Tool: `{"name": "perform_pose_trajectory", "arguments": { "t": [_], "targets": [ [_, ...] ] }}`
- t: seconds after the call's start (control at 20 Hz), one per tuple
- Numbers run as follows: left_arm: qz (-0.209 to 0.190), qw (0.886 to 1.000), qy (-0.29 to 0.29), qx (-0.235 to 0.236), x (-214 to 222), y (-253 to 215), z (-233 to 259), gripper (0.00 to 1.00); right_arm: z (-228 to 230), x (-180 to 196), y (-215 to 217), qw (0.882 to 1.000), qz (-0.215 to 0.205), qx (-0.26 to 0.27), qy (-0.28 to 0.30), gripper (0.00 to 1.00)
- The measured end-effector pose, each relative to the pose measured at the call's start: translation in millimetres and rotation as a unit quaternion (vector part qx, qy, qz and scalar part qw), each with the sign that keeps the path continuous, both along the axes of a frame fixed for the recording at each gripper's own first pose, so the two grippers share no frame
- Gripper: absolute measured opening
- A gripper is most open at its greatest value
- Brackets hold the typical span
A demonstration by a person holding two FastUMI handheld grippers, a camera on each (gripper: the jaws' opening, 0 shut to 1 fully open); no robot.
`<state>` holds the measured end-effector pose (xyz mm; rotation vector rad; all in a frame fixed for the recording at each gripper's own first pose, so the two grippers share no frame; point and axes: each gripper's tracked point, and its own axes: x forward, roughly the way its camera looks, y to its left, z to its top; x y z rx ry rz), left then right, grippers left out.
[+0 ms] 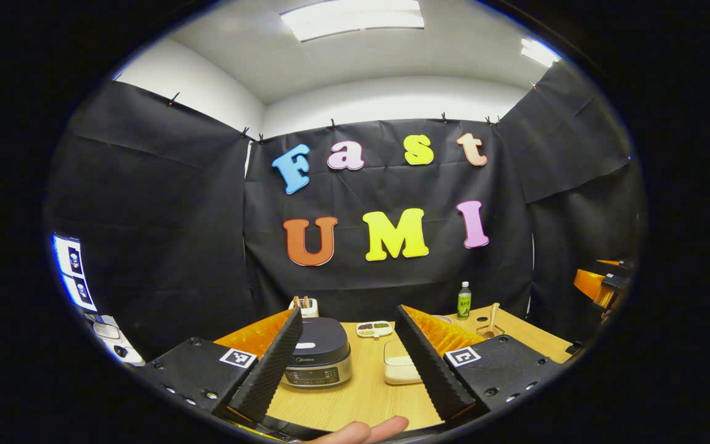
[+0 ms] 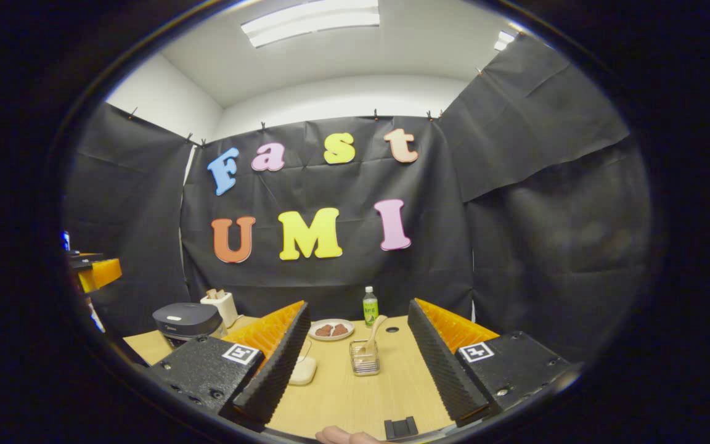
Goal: Close the left gripper, press the button to open the rice cooker; take a wooden spoon from the chopstick holder with the right hand, scoop a spoonful of rice and pour it into the rice cooker, then put the wooden spoon back into the chopstick holder.
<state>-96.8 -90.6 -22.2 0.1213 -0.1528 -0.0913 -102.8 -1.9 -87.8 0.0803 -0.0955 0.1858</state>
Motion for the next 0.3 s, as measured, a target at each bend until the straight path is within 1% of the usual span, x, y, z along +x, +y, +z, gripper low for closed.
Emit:
{"name": "perform_pose_trajectory", "arguments": {
  "t": [0.15,0.2,0.25,0.3],
  "targets": [
    [0.012,1.0,-0.015,0.013,-3,8,10,0.96,8,0,-2,1.0,0.005,0.017,-0.002,1.0],
    [0.011,1.0,-0.017,0.012,-4,7,11,0.95,8,2,-7,1.0,0.0,0.02,-0.001,1.0],
    [0.008,1.0,-0.016,0.009,-6,4,9,0.9,9,3,-11,1.0,-0.005,0.022,-0.002,1.0],
    [0.005,1.0,-0.016,0.007,-6,3,8,0.9,9,4,-12,1.0,-0.008,0.02,-0.002,1.0]
  ]
}}
